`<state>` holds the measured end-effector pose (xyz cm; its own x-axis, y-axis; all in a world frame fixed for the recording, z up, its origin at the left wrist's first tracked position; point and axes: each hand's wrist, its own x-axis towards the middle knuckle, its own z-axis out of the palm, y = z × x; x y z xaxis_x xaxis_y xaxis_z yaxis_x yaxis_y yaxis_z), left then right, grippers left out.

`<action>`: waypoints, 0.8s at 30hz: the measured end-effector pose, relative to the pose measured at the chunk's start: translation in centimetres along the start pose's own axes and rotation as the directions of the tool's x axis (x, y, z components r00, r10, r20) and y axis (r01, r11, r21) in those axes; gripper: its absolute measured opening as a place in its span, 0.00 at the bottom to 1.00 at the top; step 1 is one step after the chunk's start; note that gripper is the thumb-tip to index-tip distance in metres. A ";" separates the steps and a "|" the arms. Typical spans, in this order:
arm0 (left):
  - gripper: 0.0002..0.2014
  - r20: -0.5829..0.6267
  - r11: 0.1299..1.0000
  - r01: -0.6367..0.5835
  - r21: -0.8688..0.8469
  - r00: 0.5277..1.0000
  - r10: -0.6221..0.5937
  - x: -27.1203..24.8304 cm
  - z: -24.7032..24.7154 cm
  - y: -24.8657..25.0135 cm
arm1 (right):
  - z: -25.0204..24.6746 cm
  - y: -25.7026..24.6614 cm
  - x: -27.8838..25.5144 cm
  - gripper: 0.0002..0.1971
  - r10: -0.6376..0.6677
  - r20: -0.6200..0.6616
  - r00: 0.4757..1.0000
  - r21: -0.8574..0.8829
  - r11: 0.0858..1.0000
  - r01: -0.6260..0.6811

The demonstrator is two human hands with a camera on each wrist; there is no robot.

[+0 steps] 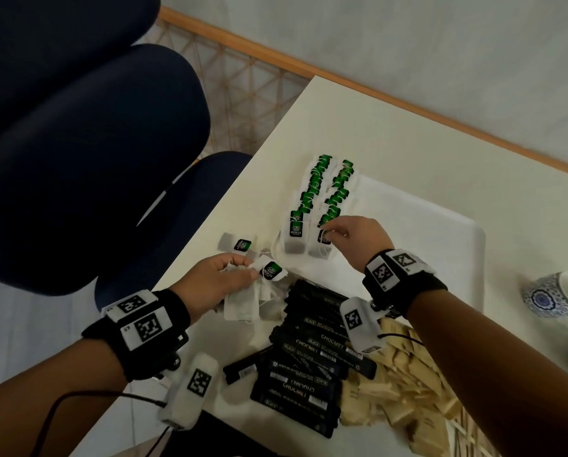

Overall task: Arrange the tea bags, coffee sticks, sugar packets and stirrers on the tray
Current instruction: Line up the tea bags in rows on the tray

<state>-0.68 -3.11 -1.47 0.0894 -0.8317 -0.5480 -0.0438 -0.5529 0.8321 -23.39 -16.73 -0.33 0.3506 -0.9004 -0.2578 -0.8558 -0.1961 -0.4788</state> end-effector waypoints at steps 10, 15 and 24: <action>0.10 0.101 1.000 0.004 -0.030 0.995 -0.001 0.0 -0.7 -0.9 | 2.2 -1.7 -3.4 0.11 -0.335 -0.065 0.940 -0.148 0.935 0.323; 0.08 0.121 1.000 0.015 0.017 0.992 -0.017 0.9 -1.3 -0.4 | 3.8 -3.3 -3.2 0.18 -0.235 0.276 0.932 -0.186 0.938 0.291; 0.09 0.179 0.999 0.004 0.048 0.984 -0.013 2.1 -1.7 0.8 | 4.0 -5.3 -1.7 0.20 -0.134 0.278 0.951 -0.097 0.981 0.166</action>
<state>1.14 -5.23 -1.82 -0.0896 -0.8202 -0.5650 -0.0912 -0.5582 0.8247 -17.96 -12.63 -0.72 0.5535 -0.7225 -0.4144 -0.8184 -0.3795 -0.4314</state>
